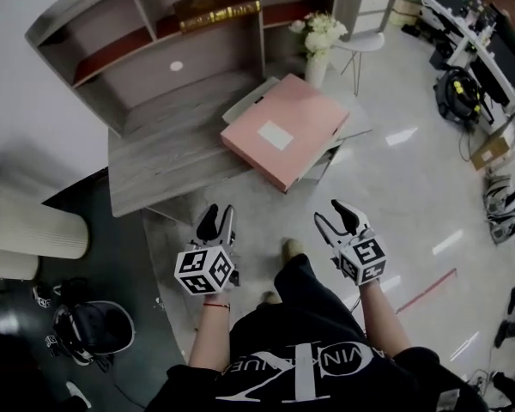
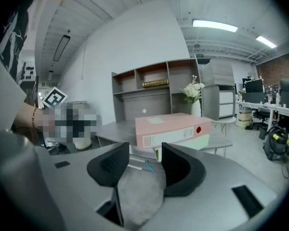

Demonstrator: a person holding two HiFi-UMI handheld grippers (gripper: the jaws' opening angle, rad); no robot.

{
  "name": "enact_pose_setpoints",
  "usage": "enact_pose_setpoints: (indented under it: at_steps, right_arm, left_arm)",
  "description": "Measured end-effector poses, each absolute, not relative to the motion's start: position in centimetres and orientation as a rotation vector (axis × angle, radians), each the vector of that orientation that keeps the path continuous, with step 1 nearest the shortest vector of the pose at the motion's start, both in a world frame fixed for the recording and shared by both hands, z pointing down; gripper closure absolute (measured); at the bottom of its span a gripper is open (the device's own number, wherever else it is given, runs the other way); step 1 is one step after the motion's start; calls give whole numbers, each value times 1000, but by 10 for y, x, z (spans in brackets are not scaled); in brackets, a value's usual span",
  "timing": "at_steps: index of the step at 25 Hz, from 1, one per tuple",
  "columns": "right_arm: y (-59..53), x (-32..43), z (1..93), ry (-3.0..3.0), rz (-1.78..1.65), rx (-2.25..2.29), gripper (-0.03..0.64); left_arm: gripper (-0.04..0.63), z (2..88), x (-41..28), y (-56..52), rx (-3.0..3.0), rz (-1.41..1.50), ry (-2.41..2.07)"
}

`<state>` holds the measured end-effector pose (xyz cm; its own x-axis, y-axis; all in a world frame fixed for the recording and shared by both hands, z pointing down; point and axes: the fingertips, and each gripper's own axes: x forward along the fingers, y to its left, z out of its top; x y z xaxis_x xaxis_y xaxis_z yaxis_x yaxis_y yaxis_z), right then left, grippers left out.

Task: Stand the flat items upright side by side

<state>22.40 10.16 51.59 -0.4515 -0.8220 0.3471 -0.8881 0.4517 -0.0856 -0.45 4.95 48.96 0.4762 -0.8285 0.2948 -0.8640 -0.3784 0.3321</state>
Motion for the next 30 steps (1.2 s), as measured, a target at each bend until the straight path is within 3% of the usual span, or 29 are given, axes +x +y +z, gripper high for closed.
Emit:
enact_pose_setpoints:
  at_steps: [12,23,30]
  right_arm:
    - [9,239,532,-2465,381,1298,396]
    - [-23,238,554,-2473,349,1110,394]
    - [-42,251,557,-2488,368,1090,394]
  left_arm:
    - [364,539,69,-20,2048,-53,-1144]
    - [201,578,114,-49,1678,-425,-925]
    - [197,581,135,-59,1507,-617,-808]
